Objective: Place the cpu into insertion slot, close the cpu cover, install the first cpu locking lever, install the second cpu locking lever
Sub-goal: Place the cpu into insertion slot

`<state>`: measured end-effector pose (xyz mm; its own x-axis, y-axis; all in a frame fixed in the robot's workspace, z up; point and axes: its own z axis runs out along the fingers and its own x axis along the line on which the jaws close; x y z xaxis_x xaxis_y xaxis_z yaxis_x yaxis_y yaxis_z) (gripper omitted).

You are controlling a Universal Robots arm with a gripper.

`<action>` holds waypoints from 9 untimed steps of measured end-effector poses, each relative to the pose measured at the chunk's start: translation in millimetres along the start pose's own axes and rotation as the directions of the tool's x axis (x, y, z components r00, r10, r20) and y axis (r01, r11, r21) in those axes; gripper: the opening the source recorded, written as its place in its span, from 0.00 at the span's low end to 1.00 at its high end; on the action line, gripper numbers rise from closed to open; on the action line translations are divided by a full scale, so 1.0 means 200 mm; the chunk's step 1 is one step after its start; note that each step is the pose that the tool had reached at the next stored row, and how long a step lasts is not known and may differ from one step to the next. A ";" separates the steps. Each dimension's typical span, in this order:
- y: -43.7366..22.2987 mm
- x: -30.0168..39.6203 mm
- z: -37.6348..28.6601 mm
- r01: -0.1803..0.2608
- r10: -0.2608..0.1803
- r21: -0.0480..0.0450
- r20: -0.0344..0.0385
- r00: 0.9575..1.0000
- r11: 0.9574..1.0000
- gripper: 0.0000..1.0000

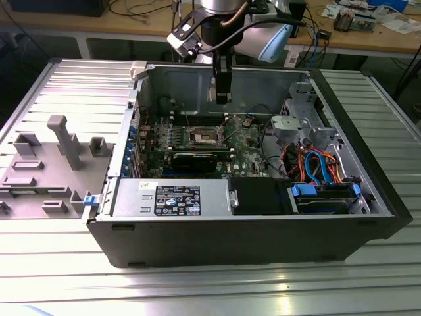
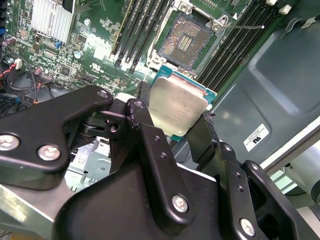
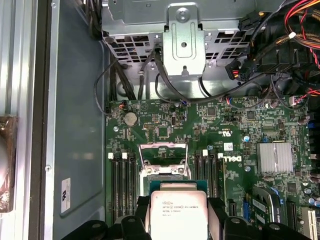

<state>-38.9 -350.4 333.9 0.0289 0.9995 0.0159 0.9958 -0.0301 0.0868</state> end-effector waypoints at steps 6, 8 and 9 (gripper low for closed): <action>-0.001 0.000 0.011 0.000 0.000 0.000 0.000 1.000 1.000 0.54; -0.001 0.000 0.012 0.000 0.000 0.000 0.000 1.000 1.000 0.54; -0.001 0.000 0.013 0.000 0.000 0.000 0.000 1.000 1.000 0.54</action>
<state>-38.9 -350.4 331.3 0.0289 0.9995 0.0160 0.9958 -0.0302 0.0867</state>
